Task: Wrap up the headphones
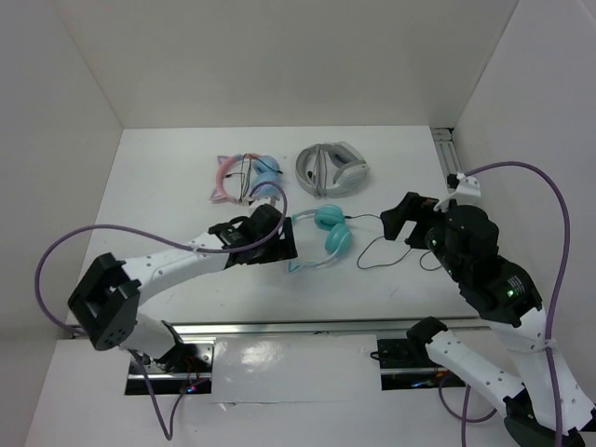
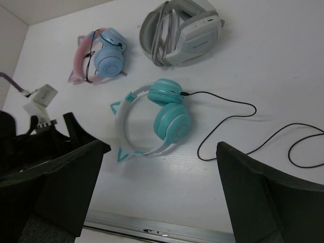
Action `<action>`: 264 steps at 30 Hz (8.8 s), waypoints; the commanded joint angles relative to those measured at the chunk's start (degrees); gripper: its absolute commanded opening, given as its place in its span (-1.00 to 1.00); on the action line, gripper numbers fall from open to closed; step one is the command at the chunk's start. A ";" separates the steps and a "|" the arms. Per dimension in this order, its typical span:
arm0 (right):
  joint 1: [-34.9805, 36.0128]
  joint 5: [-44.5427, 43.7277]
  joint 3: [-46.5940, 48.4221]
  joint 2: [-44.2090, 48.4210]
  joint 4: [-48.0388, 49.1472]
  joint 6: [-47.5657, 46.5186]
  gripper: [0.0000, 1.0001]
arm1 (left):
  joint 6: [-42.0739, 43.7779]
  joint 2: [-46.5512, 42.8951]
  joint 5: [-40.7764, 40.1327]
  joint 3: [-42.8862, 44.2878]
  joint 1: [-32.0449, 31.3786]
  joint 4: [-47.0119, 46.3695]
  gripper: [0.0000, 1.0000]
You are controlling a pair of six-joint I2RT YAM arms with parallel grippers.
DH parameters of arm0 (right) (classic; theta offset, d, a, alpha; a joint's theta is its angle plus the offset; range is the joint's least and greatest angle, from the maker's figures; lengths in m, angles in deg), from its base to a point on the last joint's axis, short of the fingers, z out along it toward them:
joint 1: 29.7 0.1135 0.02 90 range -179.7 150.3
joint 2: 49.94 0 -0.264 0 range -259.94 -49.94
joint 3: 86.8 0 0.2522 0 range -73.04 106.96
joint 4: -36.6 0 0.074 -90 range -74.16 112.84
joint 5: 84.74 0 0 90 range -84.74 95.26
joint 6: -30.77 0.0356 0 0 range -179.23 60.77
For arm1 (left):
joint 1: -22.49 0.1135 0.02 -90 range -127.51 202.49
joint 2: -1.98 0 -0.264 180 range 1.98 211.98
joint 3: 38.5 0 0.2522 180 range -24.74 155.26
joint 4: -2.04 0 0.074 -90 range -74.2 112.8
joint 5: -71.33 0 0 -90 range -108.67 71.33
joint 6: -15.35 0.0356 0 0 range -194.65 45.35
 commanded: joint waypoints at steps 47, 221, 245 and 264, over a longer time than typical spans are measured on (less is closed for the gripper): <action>-0.67 17.09 -8.88 11.04 14.42 -3.30 0.99 | -19.97 7.22 -33.21 15.82 -4.11 38.83 -1.00; 20.43 41.36 -34.29 -29.37 86.78 -14.64 -0.50 | 39.88 -35.44 0.44 14.52 -21.87 6.26 -1.00; 22.71 45.58 -40.44 -49.41 113.24 -5.14 -0.69 | 15.01 -36.50 -41.47 19.44 -21.87 2.74 -1.00; 40.98 32.50 -43.70 -40.56 101.32 -11.03 -1.00 | 29.13 -28.51 -72.33 19.80 -16.96 -6.89 -1.00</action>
